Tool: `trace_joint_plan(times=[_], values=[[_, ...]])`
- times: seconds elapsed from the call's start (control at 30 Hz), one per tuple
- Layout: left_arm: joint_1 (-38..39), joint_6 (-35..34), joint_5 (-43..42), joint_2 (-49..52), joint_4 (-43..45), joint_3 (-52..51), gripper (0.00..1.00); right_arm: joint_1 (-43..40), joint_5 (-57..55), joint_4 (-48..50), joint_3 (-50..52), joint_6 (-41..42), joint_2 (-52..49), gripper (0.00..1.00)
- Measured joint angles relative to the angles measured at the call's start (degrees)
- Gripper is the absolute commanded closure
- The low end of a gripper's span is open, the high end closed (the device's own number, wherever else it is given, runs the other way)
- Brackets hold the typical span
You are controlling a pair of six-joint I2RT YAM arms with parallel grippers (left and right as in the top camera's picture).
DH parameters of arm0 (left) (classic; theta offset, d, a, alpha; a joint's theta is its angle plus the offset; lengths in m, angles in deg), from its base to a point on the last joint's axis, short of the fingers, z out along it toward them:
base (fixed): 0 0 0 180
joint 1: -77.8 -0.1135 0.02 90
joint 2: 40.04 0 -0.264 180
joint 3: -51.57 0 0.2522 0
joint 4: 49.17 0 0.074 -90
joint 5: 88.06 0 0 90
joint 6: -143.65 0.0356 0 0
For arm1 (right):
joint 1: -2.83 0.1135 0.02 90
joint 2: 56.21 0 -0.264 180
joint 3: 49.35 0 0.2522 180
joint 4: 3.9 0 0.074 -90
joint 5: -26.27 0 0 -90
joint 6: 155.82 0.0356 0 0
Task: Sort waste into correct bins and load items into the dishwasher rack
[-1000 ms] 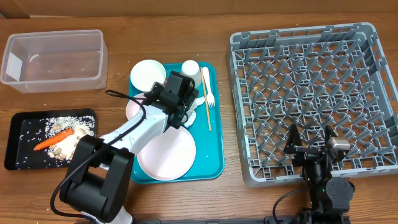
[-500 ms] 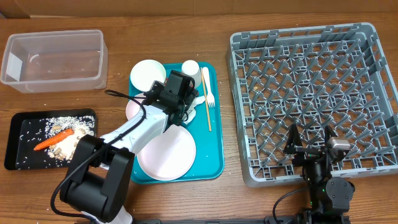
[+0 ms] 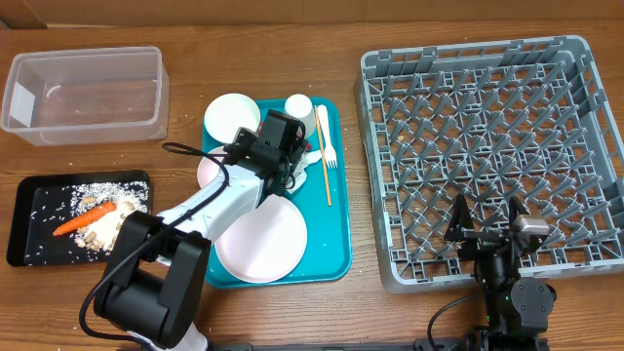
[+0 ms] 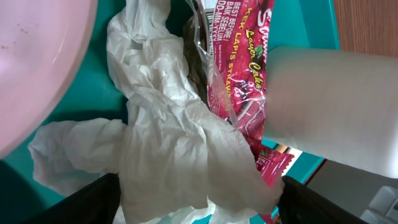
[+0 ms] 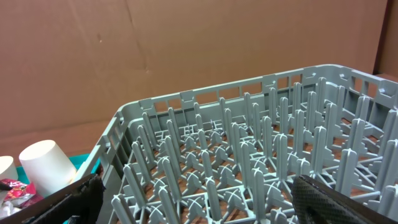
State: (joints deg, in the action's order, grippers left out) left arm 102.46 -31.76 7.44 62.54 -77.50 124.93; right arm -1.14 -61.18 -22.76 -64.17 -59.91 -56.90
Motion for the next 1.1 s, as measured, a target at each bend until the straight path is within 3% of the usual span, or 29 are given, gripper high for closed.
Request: trace_joint_plan(times=[0.8,1.0,1.1], values=[[0.00,-1.68,1.05,3.21,2.64,0.02,0.21,0.00,0.00,0.00,0.00,0.02,0.00,0.00],[0.00,-1.36,0.81,3.50,3.34,0.02,0.43,0.00,0.00,-0.04,0.00,0.00,0.00,0.00],[0.00,-0.15,0.55,3.74,3.43,0.02,0.64,0.00,0.00,-0.02,0.00,0.02,0.00,0.00]])
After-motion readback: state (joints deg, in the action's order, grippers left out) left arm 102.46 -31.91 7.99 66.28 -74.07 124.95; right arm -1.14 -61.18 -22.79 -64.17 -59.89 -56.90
